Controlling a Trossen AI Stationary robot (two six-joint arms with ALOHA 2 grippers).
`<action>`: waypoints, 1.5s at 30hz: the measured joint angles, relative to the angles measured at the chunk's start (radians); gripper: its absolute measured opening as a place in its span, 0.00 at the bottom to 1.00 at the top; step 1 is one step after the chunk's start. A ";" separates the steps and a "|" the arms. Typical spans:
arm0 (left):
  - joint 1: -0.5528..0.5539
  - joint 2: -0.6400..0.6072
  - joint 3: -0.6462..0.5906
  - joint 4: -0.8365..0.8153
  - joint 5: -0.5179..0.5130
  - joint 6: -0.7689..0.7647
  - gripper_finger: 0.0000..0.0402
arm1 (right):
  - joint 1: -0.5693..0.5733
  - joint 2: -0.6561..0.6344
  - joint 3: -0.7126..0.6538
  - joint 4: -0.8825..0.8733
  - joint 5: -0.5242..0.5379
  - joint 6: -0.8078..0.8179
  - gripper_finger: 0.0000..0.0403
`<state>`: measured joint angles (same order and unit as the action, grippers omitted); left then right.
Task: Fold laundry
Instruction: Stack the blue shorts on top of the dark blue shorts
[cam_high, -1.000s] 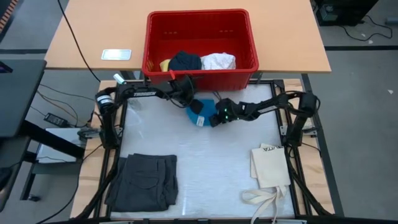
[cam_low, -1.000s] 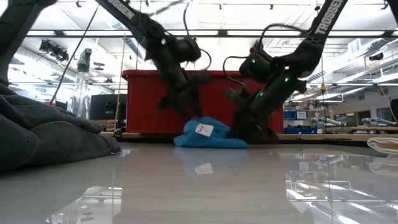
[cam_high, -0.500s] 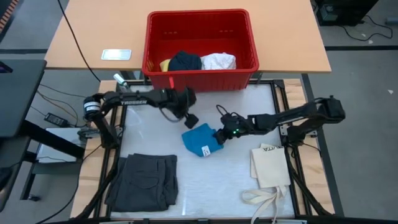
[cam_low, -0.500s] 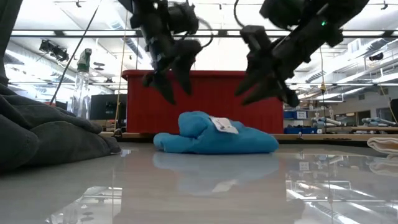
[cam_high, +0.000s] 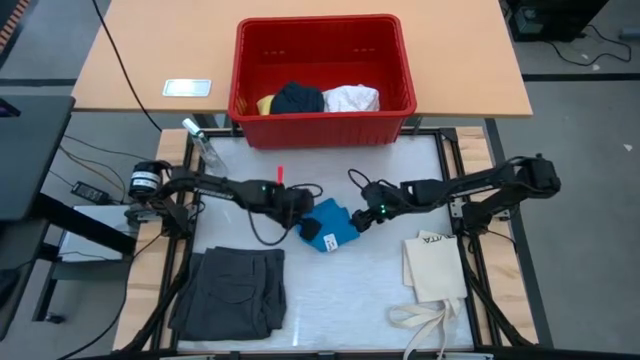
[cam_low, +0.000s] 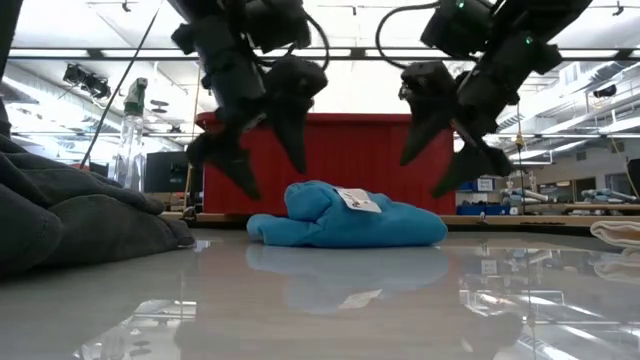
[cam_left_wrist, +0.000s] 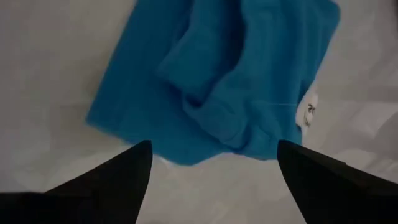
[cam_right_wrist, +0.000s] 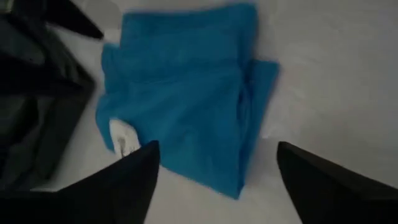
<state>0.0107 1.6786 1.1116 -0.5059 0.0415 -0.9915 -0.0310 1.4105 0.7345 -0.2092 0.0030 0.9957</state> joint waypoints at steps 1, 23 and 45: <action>-0.005 -0.004 -0.021 0.021 -0.008 -0.031 0.87 | -0.007 0.013 0.000 -0.005 -0.006 -0.014 0.84; 0.093 0.037 -0.325 0.588 -0.070 -0.106 0.44 | -0.130 0.394 0.019 0.481 -0.183 0.055 0.38; -0.064 -0.437 -0.210 -0.070 0.065 -0.005 0.09 | 0.154 0.369 0.266 0.593 -0.006 0.234 0.04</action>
<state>-0.0531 1.2415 0.9020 -0.5761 0.1066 -0.9961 0.1225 1.7798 1.0004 0.3834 -0.0030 1.2299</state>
